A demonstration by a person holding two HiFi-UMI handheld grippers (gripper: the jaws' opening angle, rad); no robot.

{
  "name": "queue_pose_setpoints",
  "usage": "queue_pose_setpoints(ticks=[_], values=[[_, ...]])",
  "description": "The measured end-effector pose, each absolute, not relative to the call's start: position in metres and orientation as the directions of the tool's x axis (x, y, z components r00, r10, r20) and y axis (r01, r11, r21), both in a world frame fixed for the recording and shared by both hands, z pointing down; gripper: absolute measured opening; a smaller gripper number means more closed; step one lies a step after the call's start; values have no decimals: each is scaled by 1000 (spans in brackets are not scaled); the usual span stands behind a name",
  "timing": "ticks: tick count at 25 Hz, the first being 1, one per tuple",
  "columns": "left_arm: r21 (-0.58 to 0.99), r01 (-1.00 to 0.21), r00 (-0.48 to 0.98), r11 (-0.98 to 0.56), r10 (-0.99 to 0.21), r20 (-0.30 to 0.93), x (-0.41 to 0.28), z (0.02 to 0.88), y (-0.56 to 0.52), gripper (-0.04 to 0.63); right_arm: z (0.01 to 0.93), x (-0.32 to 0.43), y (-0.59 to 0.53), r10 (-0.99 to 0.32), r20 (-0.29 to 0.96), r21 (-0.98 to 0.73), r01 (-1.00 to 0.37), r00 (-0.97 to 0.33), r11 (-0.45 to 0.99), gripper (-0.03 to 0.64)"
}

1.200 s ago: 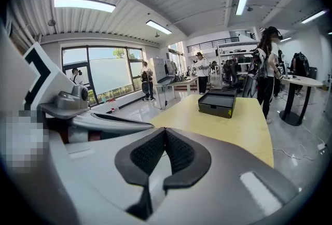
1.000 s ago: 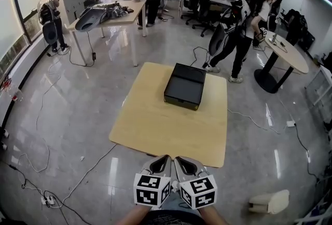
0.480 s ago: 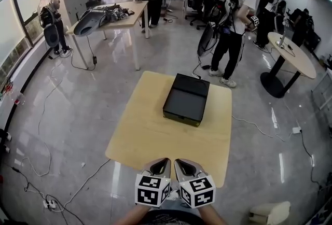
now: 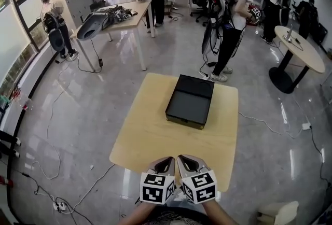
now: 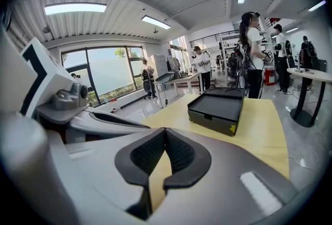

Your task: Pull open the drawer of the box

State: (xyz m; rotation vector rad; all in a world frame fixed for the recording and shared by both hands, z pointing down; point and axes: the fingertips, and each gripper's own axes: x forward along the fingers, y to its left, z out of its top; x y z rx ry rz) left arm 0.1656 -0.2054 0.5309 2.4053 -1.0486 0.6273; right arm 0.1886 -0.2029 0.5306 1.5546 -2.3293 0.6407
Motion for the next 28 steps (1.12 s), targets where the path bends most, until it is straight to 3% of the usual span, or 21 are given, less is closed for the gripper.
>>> queue_pose_setpoints(ticks=[7,15,23,28], values=[[204,-746,618,-634,-545,566,195,541,-233,12,537,216,-228,-811,452,-166,-928,-371,332,6],[227,-686,666,-691,-472,578,168,561,-322,12,565,195,-313,-818,507,-78,-960,-271,269,6],[245,-608,722,-755,-398,566,140,566,-389,14,580,171,-385,-816,567,152,-959,-114,239,6],[246,-585,740,-773,-385,552,107,551,-432,14,574,155,-434,-824,565,383,-897,38,222,6]])
